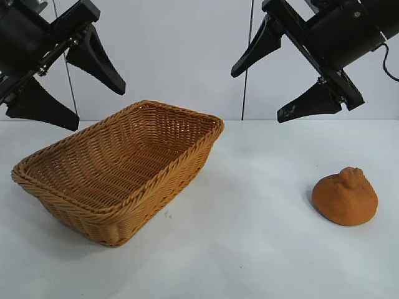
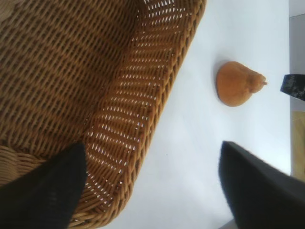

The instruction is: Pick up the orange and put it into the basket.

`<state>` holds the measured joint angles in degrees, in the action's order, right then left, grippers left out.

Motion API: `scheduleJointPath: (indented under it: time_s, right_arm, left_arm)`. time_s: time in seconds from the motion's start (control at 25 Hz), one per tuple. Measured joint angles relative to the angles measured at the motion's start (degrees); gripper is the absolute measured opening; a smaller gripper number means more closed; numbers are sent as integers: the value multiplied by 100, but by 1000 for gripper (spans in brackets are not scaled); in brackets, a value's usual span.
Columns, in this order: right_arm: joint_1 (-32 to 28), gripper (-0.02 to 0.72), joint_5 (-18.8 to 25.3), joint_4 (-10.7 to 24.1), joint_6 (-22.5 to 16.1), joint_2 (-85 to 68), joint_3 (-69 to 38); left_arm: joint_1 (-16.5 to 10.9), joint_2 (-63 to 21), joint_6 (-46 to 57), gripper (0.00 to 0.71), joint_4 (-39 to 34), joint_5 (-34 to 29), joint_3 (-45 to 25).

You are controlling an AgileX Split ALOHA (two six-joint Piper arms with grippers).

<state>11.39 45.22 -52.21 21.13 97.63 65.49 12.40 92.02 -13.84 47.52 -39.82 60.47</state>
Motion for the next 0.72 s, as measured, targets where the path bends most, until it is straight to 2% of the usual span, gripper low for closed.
scheduleJointPath:
  time_s: [0.72]
  right_arm:
    - [0,610,0,0,0,0,0]
  left_arm:
    - [0,0,0,549,0,46,0]
